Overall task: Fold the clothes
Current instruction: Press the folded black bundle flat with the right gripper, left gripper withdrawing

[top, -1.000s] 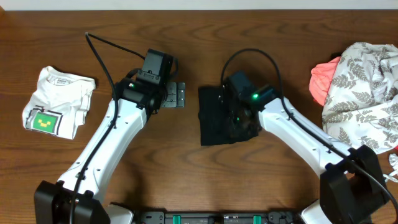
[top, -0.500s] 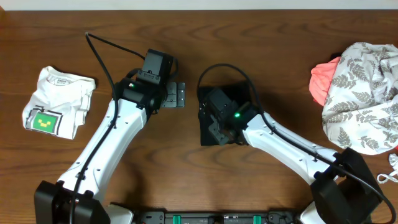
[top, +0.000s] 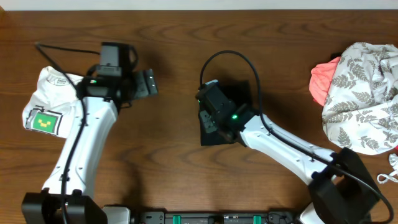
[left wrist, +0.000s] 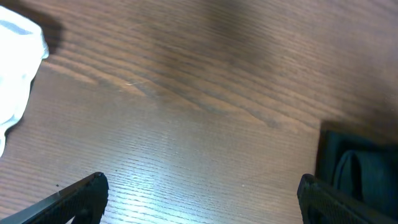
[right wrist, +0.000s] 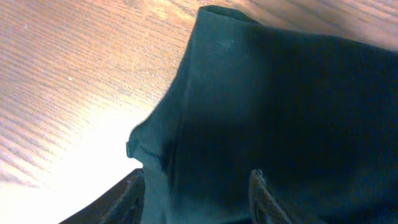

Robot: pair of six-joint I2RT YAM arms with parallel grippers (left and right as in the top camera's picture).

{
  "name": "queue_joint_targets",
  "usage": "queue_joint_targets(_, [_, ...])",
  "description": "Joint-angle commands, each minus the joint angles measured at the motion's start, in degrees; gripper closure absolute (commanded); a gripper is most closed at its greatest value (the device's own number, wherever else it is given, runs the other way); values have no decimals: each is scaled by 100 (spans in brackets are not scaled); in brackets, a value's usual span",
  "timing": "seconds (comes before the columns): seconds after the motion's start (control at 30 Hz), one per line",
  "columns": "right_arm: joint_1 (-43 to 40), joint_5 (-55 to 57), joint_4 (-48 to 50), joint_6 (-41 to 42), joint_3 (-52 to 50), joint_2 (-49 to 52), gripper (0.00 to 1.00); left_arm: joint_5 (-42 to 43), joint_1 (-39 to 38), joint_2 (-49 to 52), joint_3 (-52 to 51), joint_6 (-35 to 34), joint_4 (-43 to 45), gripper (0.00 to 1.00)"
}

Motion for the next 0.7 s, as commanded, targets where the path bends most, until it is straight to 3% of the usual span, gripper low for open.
queue_joint_targets(0.0, [94,70,118,249,44,382,47,487,199,-103,79,-55,2,3])
queue_joint_targets(0.3, [111,42,568,-85,44,1047,45,485,238,-103,79,-52,2,3])
queue_joint_targets(0.53, [111,63,568,-59,92,1049,80,487,238,-103,79,-52,-2,3])
queue_joint_targets(0.67, [111,83,496,-68,236,905,79,485,238,-103,79,-50,-2,2])
